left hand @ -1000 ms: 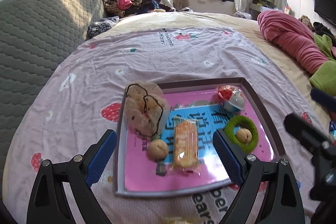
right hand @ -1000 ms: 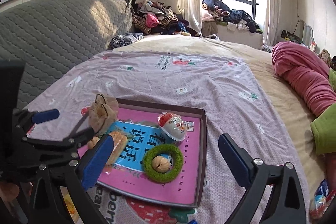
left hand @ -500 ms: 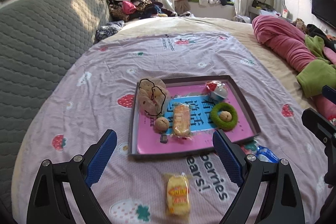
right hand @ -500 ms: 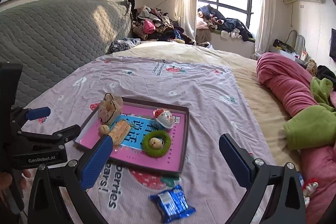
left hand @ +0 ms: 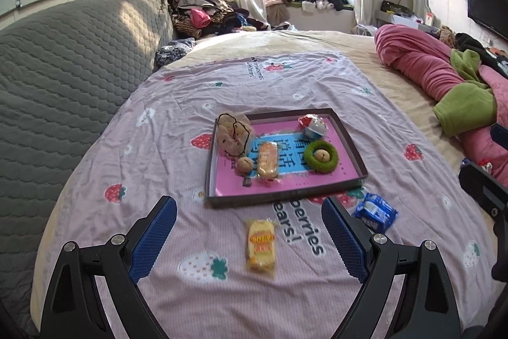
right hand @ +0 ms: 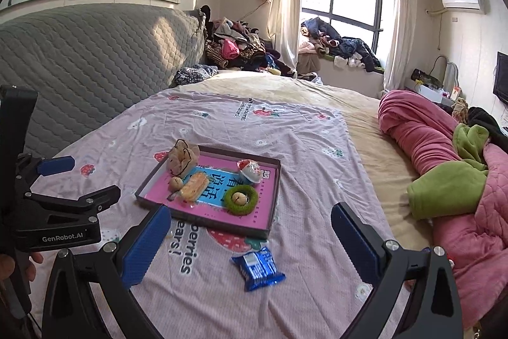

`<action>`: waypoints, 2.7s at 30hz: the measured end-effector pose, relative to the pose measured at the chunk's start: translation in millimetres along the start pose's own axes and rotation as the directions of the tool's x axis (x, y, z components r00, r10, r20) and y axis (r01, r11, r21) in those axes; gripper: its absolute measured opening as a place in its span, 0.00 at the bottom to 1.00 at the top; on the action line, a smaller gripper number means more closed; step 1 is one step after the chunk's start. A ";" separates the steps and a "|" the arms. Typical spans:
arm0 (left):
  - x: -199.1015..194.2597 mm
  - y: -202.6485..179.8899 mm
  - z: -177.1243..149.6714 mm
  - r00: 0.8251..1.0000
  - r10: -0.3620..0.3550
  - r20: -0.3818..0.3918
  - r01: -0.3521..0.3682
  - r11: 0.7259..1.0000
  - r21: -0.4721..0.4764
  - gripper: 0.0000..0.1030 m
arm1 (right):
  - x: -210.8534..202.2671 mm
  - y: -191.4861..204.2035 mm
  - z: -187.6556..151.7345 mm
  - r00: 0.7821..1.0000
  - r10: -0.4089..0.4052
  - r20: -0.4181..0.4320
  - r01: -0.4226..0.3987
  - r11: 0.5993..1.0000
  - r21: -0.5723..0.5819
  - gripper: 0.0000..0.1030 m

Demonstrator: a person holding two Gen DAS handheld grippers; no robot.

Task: Organize objects
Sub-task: 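Move the left gripper to the yellow cake pack while the right approaches the blue biscuit pack, then close the left gripper on the yellow cake pack while the right grasps the blue biscuit pack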

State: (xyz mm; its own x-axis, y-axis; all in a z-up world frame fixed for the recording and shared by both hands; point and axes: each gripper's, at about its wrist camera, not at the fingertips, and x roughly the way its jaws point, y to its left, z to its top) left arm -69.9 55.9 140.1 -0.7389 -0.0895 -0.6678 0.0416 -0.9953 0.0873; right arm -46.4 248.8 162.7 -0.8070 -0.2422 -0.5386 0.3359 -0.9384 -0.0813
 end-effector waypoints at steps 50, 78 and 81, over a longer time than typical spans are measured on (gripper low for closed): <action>131.7 -9.0 -80.1 0.976 -0.051 -0.211 0.050 0.999 -0.013 0.90 | 147.8 -9.0 -96.3 0.949 0.058 -0.311 -0.066 0.998 -0.016 0.99; 181.9 -3.4 -83.7 0.957 -0.111 -0.267 0.099 0.993 -0.058 0.90 | 203.7 -13.1 -117.8 0.907 0.060 -0.416 -0.068 0.998 -0.004 0.99; 183.6 -3.7 -83.7 0.956 -0.116 -0.269 0.105 0.993 -0.055 0.90 | 204.5 -12.5 -117.7 0.910 0.060 -0.409 -0.066 0.998 -0.001 0.99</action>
State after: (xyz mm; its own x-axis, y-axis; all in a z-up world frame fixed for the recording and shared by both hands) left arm -149.4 40.1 -44.7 -0.5301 0.0199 -0.8477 0.0006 -0.9997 -0.0238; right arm -158.4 240.0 -45.1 -0.5156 -0.1760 -0.8386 0.3893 -0.9199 -0.0463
